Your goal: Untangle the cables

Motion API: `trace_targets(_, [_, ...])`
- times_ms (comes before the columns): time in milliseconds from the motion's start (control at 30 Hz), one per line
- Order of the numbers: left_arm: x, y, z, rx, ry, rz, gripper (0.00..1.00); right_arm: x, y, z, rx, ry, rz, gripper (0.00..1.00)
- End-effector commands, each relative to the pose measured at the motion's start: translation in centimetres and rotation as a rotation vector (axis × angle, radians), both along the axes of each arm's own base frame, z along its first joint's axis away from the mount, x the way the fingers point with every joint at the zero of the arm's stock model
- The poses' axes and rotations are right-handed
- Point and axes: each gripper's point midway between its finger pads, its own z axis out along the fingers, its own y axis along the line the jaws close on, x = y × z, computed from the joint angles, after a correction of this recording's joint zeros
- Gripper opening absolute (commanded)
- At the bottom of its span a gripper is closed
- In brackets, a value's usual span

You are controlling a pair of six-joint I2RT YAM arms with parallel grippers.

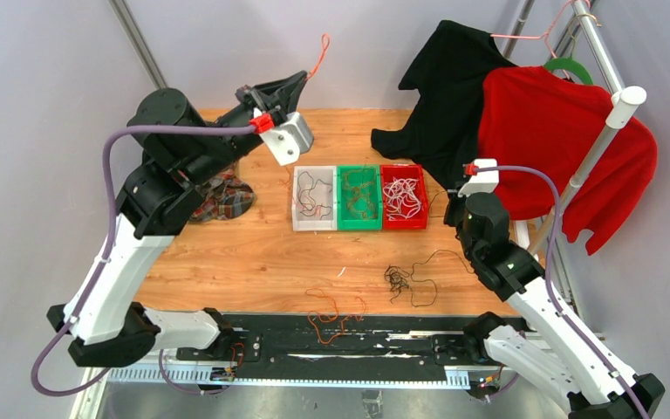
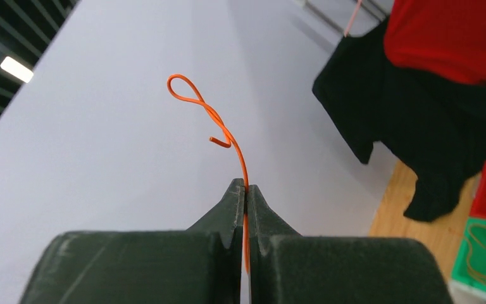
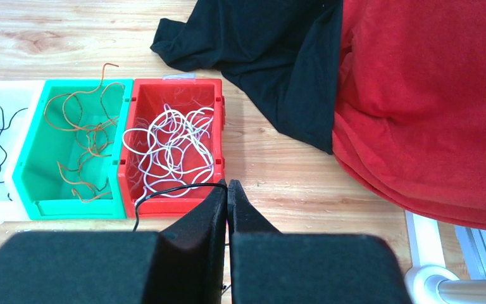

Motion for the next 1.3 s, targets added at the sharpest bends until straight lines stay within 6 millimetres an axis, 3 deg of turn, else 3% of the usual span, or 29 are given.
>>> trace_targets(0, [-0.9,-1.9,5.2,-0.125,-0.103,-0.119,0.0,0.2,-0.1,1.1,0.032,-0.03,-0.01,0.01])
trace_targets(133, [-0.2,-3.2,7.5,-0.197,-0.158,-0.15,0.0,0.2,0.0,1.1,0.041,-0.03,-0.008,0.01])
trace_targets(267, [1.3,-4.7,7.5,-0.227,-0.151,-0.164,0.01,0.3,0.1,0.8,0.046,-0.027,-0.006,0.01])
trace_targets(500, [4.3,-7.7,5.0,-0.221,-0.115,-0.177,0.01,0.2,0.0,0.7,0.046,-0.032,-0.01,0.01])
trace_targets(700, [7.0,-10.2,1.5,-0.217,-0.043,-0.175,0.0,0.4,0.2,0.6,0.048,-0.034,-0.005,0.01])
trace_targets(767, [7.9,-11.0,-0.4,-0.204,-0.001,-0.175,0.01,0.4,0.3,0.6,0.051,-0.037,-0.003,0.01])
trace_targets(867, [9.5,-12.2,-5.0,-0.155,0.068,-0.159,0.01,0.4,0.3,0.9,0.051,-0.044,0.0,0.01])
trace_targets(1100, [13.0,-13.8,-19.2,0.061,0.248,-0.073,0.01,0.1,0.1,1.2,0.064,-0.057,-0.001,0.01])
trace_targets(1267, [14.7,-13.6,-27.5,0.206,0.32,-0.006,0.0,0.0,0.0,1.3,0.066,-0.063,-0.002,0.01])
